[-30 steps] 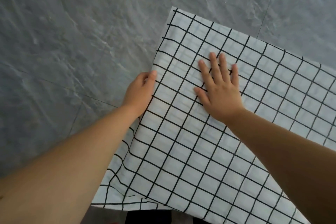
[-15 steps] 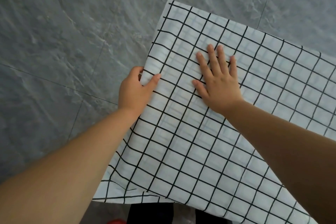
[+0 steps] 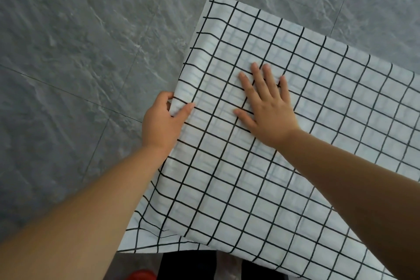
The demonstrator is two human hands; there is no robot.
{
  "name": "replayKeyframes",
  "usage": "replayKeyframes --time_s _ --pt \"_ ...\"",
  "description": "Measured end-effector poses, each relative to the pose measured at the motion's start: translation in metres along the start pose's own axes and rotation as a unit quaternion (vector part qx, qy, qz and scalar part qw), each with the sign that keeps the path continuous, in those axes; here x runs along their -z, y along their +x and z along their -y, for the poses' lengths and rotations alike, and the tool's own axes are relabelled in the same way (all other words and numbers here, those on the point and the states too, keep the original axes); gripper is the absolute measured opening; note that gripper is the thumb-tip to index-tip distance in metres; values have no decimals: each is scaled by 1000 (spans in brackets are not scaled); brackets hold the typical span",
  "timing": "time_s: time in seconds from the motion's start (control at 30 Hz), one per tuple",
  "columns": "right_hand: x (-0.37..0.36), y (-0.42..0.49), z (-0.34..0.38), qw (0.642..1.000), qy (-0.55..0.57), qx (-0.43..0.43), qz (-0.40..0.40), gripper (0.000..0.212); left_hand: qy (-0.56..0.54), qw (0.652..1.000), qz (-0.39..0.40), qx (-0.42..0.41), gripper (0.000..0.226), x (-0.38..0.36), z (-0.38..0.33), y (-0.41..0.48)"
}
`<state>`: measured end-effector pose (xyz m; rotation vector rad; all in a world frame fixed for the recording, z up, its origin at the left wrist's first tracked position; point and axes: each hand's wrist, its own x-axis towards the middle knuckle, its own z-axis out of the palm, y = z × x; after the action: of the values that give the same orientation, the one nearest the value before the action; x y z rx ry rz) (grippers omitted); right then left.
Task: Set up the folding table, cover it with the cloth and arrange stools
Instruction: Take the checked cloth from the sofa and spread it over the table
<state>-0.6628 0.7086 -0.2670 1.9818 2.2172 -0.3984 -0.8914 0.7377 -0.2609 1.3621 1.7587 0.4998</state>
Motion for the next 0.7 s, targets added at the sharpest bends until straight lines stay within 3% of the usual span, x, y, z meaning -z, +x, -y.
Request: replayKeyframes --time_s 0.43,0.57,0.63,0.7 --pt "-7 -9 7 1000 0 21 1 71 30 999 -3 14 45 2 15 -13" --pt "0 -9 0 998 45 27 -27 69 77 997 -1 25 76 2 14 -11" --pt "7 -6 -13 997 58 -10 -52 68 73 997 1 21 96 2 7 -7" --pt "13 -1 -33 994 61 -63 -66 67 108 993 -17 -31 100 1 -5 0"
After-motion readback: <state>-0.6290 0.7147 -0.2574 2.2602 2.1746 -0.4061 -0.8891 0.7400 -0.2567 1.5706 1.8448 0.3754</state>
